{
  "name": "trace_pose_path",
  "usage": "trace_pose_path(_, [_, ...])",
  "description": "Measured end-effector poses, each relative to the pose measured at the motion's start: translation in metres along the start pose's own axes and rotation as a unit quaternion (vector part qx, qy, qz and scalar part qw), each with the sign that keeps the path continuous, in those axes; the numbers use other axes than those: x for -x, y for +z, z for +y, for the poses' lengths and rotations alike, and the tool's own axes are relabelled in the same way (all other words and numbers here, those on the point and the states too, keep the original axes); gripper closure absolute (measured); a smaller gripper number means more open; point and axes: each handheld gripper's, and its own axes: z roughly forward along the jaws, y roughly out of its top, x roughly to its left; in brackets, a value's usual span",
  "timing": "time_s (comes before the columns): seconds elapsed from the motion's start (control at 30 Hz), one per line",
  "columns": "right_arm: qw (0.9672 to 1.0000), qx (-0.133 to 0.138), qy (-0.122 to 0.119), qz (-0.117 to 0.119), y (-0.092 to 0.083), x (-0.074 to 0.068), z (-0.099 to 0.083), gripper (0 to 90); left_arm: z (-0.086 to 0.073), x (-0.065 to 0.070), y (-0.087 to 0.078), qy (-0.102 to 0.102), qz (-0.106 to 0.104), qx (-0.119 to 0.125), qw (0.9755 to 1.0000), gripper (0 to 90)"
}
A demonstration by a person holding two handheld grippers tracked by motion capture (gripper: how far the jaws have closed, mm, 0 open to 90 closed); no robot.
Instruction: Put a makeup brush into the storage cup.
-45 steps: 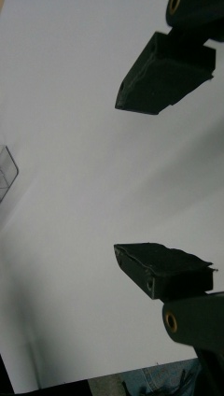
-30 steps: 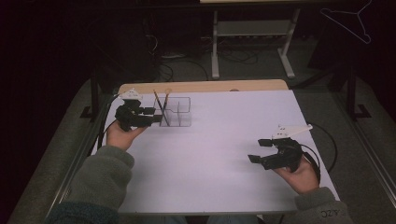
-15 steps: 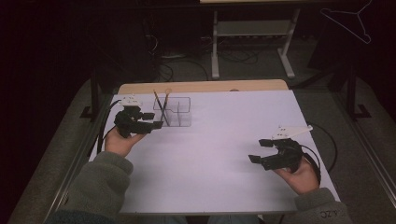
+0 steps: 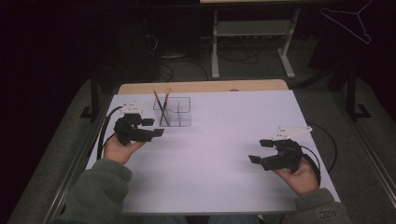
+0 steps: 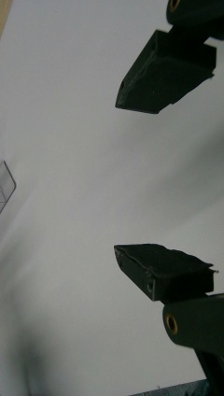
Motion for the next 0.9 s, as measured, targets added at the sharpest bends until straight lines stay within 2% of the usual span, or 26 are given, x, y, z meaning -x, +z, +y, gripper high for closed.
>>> trace_pose_path(0.03, [1.0000,0.000,0.000,0.000,0.000,0.000,0.000,23.1,-0.001,0.001,0.000,-0.003,-0.002,0.001,1.0000,35.3])
trace_pose_path(0.07, [1.0000,0.000,0.001,-0.001,0.000,0.000,0.000,23.0,-0.002,0.002,0.000,0.002,-0.002,-0.003,1.0000,35.0])
trace_pose_path(0.1, [1.0000,0.001,0.000,-0.002,0.000,0.000,0.000,22.9,-0.004,0.004,0.001,-0.007,-0.004,0.002,1.0000,34.8])
trace_pose_path(0.37, [0.9999,0.001,-0.003,-0.010,0.000,-0.001,-0.001,21.9,-0.018,0.011,0.001,0.007,-0.010,-0.013,0.9998,31.0])
trace_pose_path(0.53, [0.9999,0.004,-0.003,-0.015,0.001,-0.002,-0.002,21.3,-0.025,0.017,-0.003,0.002,-0.015,-0.010,0.9998,28.6])
trace_pose_path(0.87, [0.9998,0.004,-0.003,-0.022,0.001,-0.003,-0.005,20.0,-0.036,0.034,-0.008,0.021,-0.012,-0.011,0.9997,26.0])
trace_pose_path(0.9, [0.9997,0.006,-0.002,-0.023,0.001,-0.004,-0.006,19.9,-0.038,0.036,-0.009,0.015,-0.012,-0.007,0.9998,26.0])
